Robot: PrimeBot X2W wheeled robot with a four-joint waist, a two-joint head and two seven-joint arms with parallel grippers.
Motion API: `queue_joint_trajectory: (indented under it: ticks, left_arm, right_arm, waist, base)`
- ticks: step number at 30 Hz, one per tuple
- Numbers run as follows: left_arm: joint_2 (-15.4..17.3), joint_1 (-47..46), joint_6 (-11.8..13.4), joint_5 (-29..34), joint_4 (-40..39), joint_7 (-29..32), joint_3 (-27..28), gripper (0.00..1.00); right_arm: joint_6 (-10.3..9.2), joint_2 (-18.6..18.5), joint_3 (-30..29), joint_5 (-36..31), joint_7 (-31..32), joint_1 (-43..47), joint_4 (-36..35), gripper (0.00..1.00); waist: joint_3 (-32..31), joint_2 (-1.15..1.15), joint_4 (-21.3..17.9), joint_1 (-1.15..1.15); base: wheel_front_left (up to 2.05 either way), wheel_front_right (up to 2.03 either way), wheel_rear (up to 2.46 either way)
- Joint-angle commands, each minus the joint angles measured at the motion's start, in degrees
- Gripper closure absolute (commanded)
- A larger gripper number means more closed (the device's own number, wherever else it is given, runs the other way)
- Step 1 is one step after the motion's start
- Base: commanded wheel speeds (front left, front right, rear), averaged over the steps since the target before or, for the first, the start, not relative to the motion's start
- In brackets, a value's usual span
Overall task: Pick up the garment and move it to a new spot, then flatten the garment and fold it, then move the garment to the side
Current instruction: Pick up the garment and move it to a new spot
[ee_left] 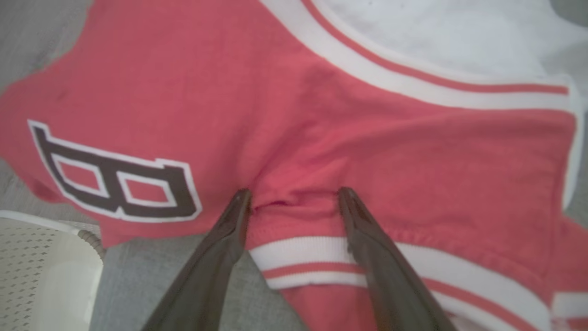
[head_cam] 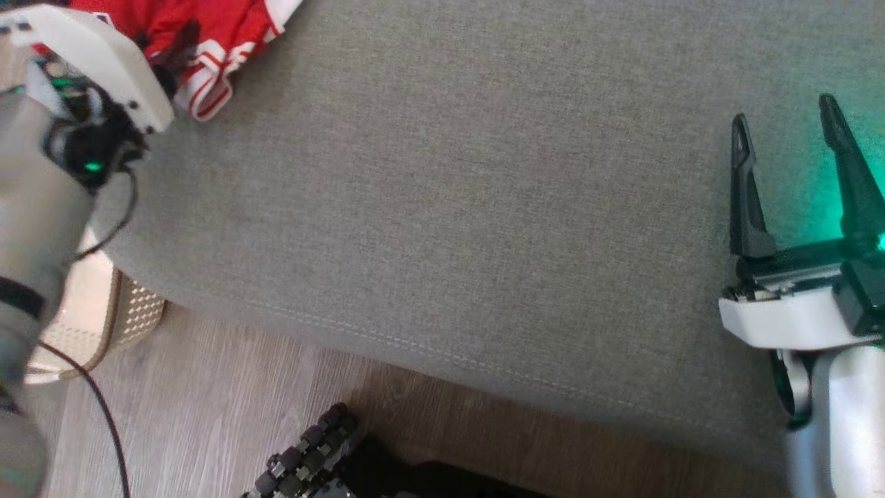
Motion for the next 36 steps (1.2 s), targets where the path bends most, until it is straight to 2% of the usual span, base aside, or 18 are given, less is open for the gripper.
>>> queue_joint_trajectory:
  ticks: [1, 6, 7, 8, 10, 14, 18, 21, 28, 36]
  left_arm:
    - [3.4, -0.6, 0.0, -0.5, -1.1, 1.9, 0.2, 0.00]
    - [6.2, 0.7, 0.0, -1.9, -3.2, 3.7, -1.6, 0.00]
    - [6.6, 0.9, 0.0, -2.1, -3.5, 3.8, -1.9, 0.14]
    - [7.0, 1.1, 0.0, -2.4, -4.0, 3.8, -2.2, 1.00]
    - [7.9, 1.2, 0.0, -2.8, -4.9, 2.0, -2.3, 1.00]
    - [9.9, 0.8, 0.0, -0.3, -4.6, -7.6, -3.3, 1.00]
    - [12.5, -0.7, 0.0, 2.6, -5.6, -16.1, -5.0, 1.00]
    - [14.2, -2.5, 0.0, 4.5, -7.7, -19.6, -6.6, 1.00]
    - [16.1, -6.2, 0.0, 6.8, -13.6, -22.5, -8.2, 1.00]
    - [19.1, -8.2, 0.0, 7.9, -25.5, -23.0, -9.9, 1.00]
  right_arm:
    - [-0.02, 0.3, 2.0, 0.0, 0.3, -0.7, -2.2, 0.00]
    - [-0.02, 0.3, 2.5, 0.8, 0.0, -1.8, -2.5, 0.00]
    - [-0.02, 0.3, 2.5, 1.0, 0.0, -1.9, -2.5, 0.00]
    - [-0.02, 0.3, 2.4, 1.2, -0.2, -1.9, -2.5, 0.00]
    - [-0.02, 0.3, 2.3, 1.5, -0.4, -2.1, -2.1, 0.00]
    - [-0.02, 0.3, 2.6, 3.2, -1.2, -2.1, -0.1, 0.00]
    - [-0.02, 0.3, 3.2, 5.6, -1.7, -2.5, 2.4, 0.00]
    - [-0.02, 0.3, 3.4, 7.8, -1.9, -2.7, 4.1, 0.00]
    - [-0.02, 0.3, 4.5, 12.9, -2.0, -2.4, 5.3, 0.00]
    - [-0.02, 0.3, 5.5, 18.5, -2.0, -1.1, 5.9, 0.00]
  waist:
    - [0.8, 0.00, -0.8, -0.01]
    - [2.0, 0.00, -2.6, -0.01]
    - [2.1, 0.00, -2.9, -0.01]
    - [2.2, 0.00, -3.1, -0.01]
    - [2.0, 0.00, -3.7, -0.01]
    - [-0.7, 0.00, -4.9, -0.01]
    - [-5.0, 0.00, -6.1, -0.01]
    - [-8.7, 0.00, -6.8, -0.01]
    - [-16.2, 0.00, -8.7, -0.01]
    - [-23.0, 0.00, -15.7, -0.01]
  base:
    - [0.00, 0.00, 0.00]
    - [0.00, 0.00, 0.00]
    - [0.00, 0.00, 0.00]
    - [0.00, 0.00, 0.00]
    - [0.00, 0.00, 0.00]
    - [0.00, 0.00, 0.00]
    - [0.00, 0.00, 0.00]
    - [0.00, 0.00, 0.00]
    - [0.00, 0.00, 0.00]
    - [0.00, 0.00, 0.00]
